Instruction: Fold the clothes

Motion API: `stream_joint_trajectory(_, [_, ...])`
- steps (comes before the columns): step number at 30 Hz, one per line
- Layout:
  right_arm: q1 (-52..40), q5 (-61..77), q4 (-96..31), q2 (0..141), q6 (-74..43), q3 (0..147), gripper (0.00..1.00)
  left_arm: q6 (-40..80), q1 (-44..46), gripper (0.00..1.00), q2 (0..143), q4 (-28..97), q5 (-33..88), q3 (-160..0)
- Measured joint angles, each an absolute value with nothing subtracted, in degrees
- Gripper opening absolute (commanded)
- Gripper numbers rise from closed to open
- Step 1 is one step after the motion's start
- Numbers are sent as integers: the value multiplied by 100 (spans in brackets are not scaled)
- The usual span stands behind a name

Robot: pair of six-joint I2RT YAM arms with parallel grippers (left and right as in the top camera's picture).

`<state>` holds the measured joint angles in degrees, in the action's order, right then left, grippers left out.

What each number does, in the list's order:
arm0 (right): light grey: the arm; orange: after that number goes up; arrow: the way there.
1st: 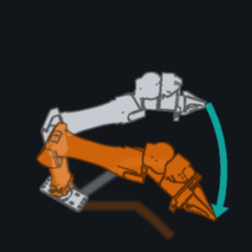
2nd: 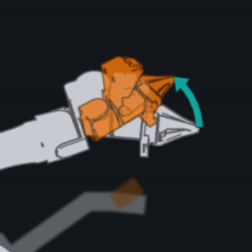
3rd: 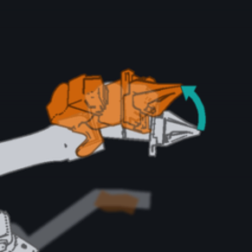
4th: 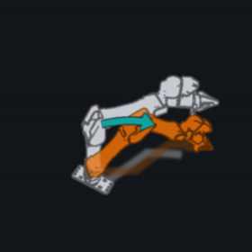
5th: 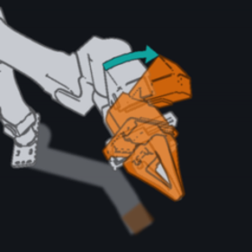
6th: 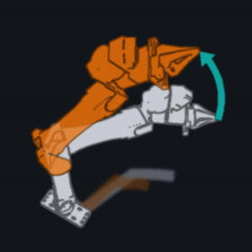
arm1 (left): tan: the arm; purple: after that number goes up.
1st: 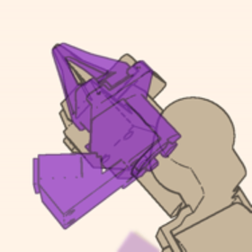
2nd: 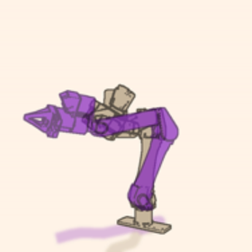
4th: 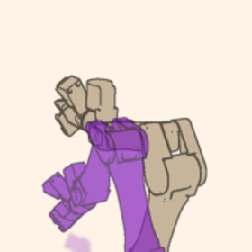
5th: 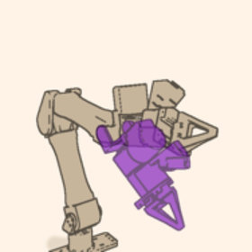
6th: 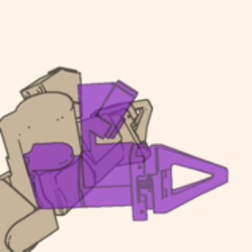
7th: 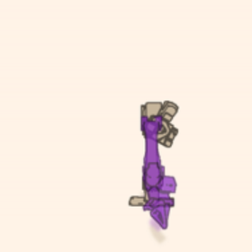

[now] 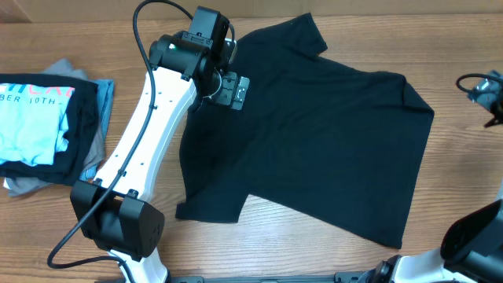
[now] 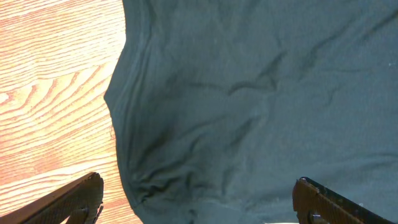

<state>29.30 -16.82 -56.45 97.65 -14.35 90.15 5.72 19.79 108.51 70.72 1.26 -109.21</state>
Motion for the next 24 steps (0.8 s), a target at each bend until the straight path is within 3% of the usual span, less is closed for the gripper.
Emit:
stream_joint_trajectory(20, [2991,-1494,-5658,9810,-1693,8995,100,572,1979,100,10851,6624,128,-10919])
stream_joint_trajectory(22, [2991,-1492,-5655,9810,-1695,8995,100,572,1977,85,10851,6342,128,-10916])
stream_joint_trajectory(24, [2991,-1492,-5653,9810,-1695,8995,100,569,1979,57,10851,6202,130,-10916])
